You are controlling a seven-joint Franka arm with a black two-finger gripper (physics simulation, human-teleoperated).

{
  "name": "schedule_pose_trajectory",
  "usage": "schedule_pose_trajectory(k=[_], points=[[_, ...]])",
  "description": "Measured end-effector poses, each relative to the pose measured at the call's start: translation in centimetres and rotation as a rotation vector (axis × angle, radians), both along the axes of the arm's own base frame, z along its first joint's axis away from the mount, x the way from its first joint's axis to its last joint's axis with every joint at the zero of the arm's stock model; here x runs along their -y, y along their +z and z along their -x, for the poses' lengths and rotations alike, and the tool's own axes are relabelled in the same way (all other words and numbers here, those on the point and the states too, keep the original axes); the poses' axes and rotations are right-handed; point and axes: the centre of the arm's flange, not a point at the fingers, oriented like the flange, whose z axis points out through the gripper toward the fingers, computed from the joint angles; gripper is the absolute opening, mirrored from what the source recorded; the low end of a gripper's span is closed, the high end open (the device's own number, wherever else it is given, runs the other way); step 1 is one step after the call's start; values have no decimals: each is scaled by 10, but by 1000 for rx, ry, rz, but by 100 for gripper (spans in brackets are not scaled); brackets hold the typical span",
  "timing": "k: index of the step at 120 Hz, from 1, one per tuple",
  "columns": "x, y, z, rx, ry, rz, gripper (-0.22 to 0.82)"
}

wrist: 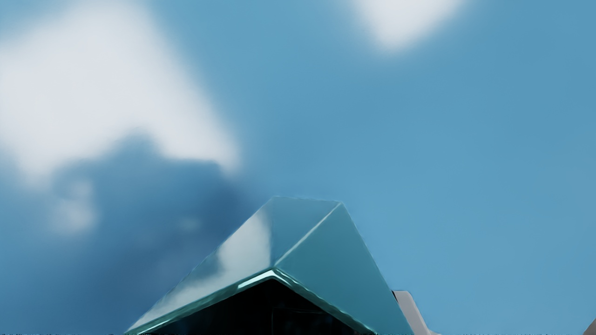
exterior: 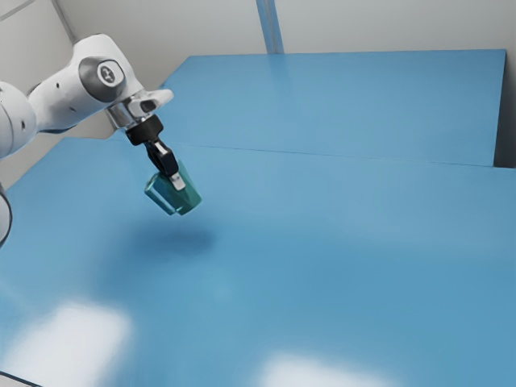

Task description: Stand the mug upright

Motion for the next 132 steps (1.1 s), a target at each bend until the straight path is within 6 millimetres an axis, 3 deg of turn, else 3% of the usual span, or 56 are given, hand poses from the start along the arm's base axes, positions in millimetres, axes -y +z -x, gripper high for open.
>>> schedule_pose_trajectory(k=[25,51,81,132], points=[[39,-30,23,68,-56,-239,-16],[48,-45,58,218,-35,-387,-16],[60,-61,61,335,5,-427,-16],[54,-83,78,252,100,-444,-17]])
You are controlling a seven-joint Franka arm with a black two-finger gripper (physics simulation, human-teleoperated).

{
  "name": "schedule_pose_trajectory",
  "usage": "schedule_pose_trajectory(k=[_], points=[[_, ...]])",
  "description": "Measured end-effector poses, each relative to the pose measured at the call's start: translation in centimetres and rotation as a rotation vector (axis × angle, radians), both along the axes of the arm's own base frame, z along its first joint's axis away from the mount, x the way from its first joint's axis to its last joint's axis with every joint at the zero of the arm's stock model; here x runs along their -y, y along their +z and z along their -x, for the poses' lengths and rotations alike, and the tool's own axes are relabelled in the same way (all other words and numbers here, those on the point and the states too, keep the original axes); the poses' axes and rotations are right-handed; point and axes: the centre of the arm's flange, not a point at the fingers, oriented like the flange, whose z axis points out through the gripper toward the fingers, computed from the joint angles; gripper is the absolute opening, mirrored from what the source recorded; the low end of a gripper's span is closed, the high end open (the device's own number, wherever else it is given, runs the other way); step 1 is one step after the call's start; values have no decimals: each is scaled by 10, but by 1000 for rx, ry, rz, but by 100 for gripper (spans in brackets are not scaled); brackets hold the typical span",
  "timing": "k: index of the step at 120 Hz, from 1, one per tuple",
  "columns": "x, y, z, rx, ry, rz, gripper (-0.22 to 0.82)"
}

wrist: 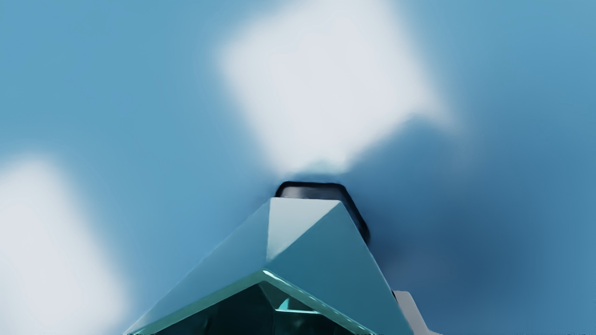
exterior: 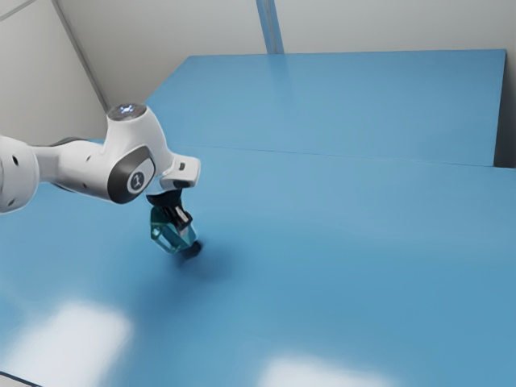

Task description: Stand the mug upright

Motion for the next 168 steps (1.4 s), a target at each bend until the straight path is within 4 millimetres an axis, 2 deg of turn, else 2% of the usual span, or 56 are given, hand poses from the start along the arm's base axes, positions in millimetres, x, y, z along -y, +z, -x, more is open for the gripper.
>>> schedule_pose_trajectory(k=[39,59,122,155,168], points=[[5,-25,1,-47,36,7,-16],[7,-29,1,-45,45,10,-14],[8,-22,-1,-24,67,14,27],[7,-7,-3,2,75,14,40],[6,9,-7,33,82,19,43]])
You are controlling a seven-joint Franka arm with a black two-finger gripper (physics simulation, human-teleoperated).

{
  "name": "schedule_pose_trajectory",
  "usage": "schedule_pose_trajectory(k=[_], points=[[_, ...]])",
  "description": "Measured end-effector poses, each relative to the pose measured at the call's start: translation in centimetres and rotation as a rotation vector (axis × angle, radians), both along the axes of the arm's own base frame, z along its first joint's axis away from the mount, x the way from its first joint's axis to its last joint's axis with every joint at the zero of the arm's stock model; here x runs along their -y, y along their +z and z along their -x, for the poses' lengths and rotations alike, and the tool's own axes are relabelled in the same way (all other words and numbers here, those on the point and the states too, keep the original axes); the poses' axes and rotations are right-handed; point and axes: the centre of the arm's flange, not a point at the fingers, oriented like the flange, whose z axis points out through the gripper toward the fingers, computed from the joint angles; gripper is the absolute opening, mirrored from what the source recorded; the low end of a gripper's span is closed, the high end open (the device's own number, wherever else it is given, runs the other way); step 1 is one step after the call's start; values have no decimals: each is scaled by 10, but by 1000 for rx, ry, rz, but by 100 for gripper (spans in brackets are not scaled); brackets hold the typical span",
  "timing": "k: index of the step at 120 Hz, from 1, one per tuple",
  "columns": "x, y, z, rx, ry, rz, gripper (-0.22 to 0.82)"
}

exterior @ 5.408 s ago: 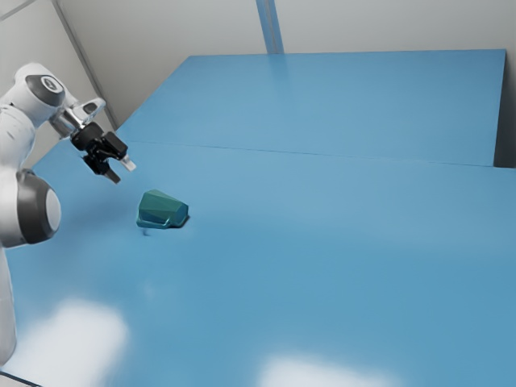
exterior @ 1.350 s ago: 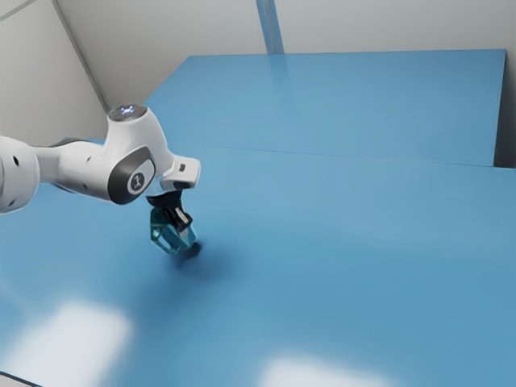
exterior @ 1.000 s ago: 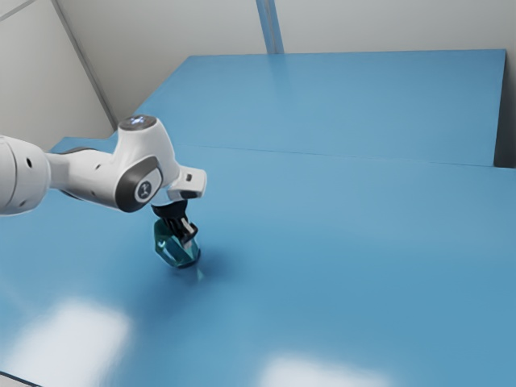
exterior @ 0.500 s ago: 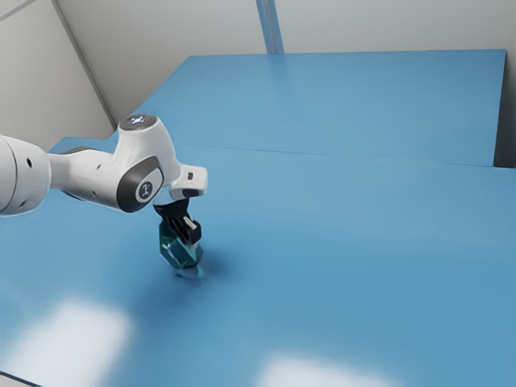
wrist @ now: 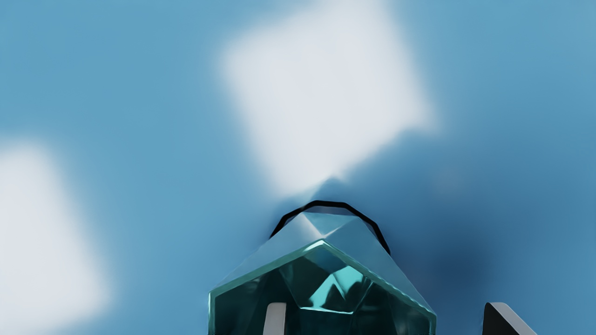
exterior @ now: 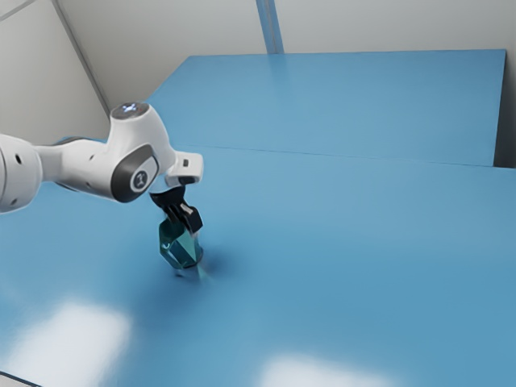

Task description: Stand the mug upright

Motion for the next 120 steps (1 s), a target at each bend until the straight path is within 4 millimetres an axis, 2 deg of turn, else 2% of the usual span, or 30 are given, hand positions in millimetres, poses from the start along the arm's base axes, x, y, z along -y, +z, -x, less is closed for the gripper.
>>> schedule_pose_trajectory(k=[17,36,50,58,73,120], points=[[2,32,-7,44,8,8,46],[15,83,-30,82,14,45,51],[24,121,-72,61,34,85,55],[29,135,-92,25,47,102,57],[29,145,-100,-61,82,108,58],[30,138,-87,-205,157,85,60]])
